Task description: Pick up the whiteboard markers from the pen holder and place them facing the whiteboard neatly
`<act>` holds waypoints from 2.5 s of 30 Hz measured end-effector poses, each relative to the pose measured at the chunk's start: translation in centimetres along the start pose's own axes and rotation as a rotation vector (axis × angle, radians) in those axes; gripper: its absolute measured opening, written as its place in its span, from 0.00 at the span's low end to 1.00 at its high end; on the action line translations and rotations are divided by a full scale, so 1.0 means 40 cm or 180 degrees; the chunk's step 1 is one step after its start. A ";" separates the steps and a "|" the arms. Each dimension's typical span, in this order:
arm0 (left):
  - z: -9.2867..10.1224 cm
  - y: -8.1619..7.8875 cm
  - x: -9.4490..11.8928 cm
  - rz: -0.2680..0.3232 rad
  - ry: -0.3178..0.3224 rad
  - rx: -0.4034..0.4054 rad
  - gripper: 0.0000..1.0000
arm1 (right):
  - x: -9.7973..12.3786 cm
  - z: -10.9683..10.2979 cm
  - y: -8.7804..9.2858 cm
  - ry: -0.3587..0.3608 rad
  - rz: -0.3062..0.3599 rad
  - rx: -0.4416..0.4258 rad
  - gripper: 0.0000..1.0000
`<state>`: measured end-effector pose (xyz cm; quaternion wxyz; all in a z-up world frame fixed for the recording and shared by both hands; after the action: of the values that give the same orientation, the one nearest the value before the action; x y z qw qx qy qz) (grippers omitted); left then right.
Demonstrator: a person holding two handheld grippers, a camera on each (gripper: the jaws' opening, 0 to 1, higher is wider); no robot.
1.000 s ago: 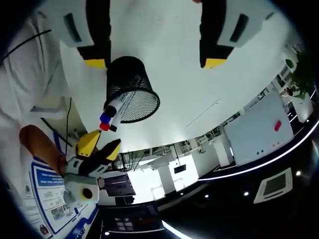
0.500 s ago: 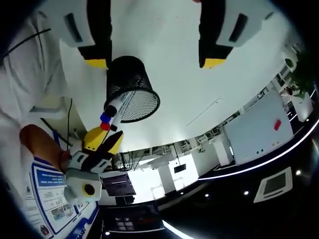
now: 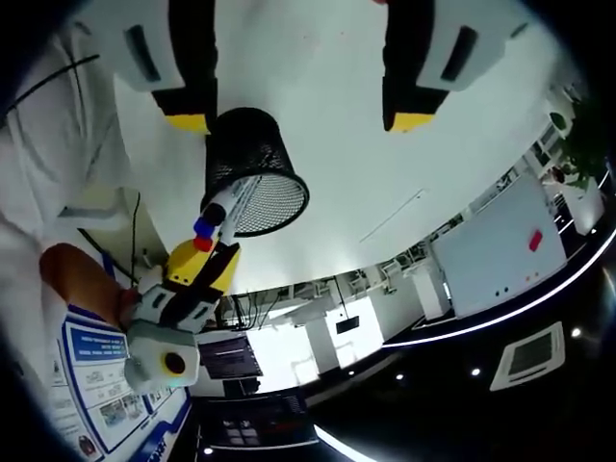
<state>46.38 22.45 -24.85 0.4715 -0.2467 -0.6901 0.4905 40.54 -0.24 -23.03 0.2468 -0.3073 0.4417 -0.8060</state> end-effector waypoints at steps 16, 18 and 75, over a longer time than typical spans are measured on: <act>0.007 -0.003 0.003 0.0009 -0.0026 -0.0005 0.70 | -0.012 -0.003 0.000 0.0097 0.0068 -0.0076 0.11; 0.008 -0.003 0.004 0.0014 -0.0032 -0.0006 0.70 | -0.013 -0.005 -0.002 0.0108 0.0050 -0.0081 0.11; 0.001 -0.004 0.000 0.0028 -0.0049 -0.0065 0.65 | 0.163 0.039 -0.084 0.1359 0.0922 -0.0290 0.09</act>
<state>46.37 22.35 -24.70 0.4614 -0.2509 -0.6976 0.4874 36.74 -3.85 -17.66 0.2467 -0.0747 0.5590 -0.7881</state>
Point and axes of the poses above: the point that each gripper's makers call its tool centre point, and the gripper's own axes: x roughly backward along the fingers, z roughly to its right, y roughly out of its underside, the point moved 10 cm from there along x, roughly backward along the fingers, and after that the axes turned 12 degrees about x, right-handed, at the moved point
